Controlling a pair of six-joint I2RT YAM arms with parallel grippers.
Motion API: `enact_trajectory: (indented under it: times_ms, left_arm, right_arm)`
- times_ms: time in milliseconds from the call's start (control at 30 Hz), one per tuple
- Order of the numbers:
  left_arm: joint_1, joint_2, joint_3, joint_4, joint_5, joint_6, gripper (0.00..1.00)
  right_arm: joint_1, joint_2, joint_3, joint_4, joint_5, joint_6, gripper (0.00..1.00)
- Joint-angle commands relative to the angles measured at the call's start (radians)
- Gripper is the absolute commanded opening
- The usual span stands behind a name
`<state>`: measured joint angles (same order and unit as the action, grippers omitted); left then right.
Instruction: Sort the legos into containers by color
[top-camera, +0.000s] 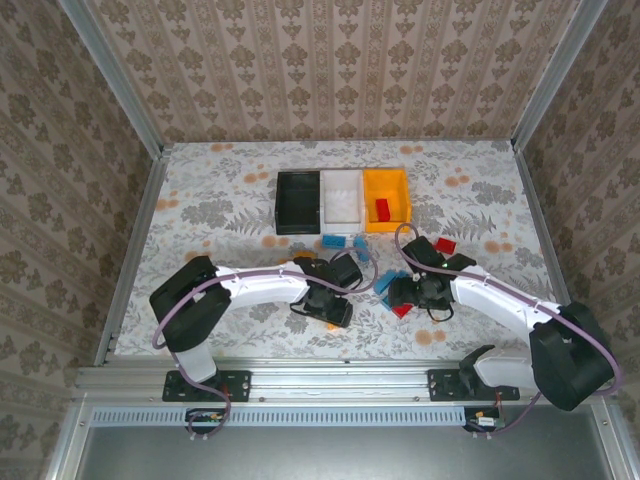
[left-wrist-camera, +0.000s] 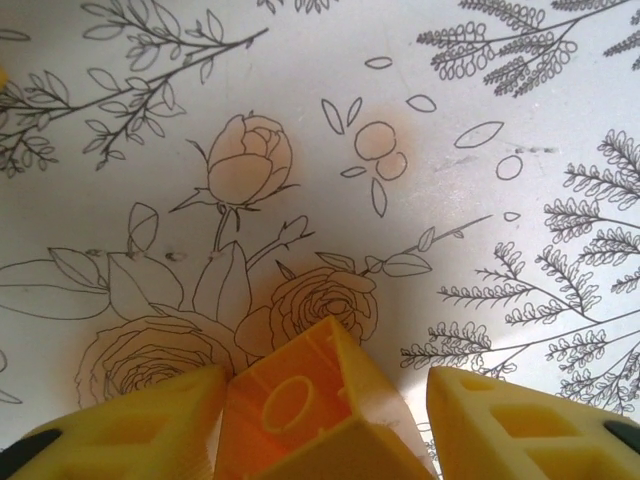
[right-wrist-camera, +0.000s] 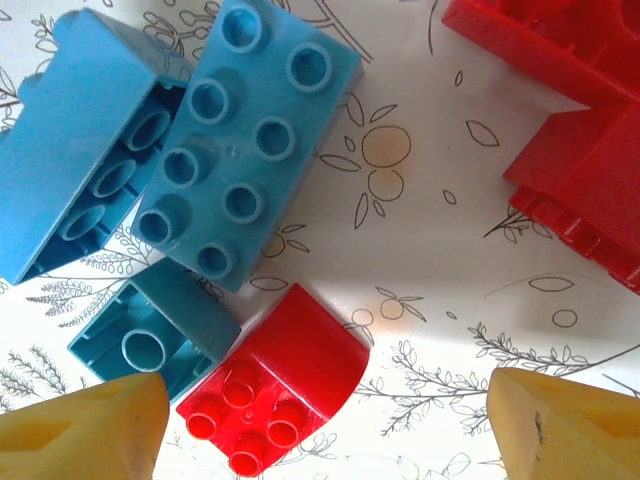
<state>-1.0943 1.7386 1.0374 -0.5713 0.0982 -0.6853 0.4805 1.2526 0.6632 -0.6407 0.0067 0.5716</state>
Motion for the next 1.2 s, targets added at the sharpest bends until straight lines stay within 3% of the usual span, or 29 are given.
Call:
enact_trajectory:
  times_ms: [0,167,333,433,800,1167]
  left_arm:
    - [0.013,-0.028,0.000,-0.017,0.014,0.002,0.47]
    - [0.062,-0.109,-0.001,-0.063,0.004,0.035,0.43]
    - [0.173,-0.215,0.025,-0.128,0.006,0.099,0.44]
    - [0.193,-0.246,0.050,-0.178,-0.005,0.140,0.58]
    - [-0.006,-0.191,-0.028,-0.168,-0.009,0.108,0.68]
    - [-0.082,-0.092,-0.048,-0.113,-0.036,0.081,0.69]
  right_arm:
    - [-0.006,0.008,-0.013,0.010,-0.015,-0.017,0.84]
    - [-0.006,0.007,-0.008,0.009,-0.016,-0.013,0.84]
    - [-0.006,0.006,-0.002,0.004,-0.016,-0.012,0.84]
    - [-0.006,0.002,-0.004,0.004,-0.022,-0.010,0.84]
    - [-0.005,-0.009,-0.016,0.018,-0.039,0.009,0.85]
    - [-0.005,-0.041,-0.025,0.004,-0.039,0.019,0.84]
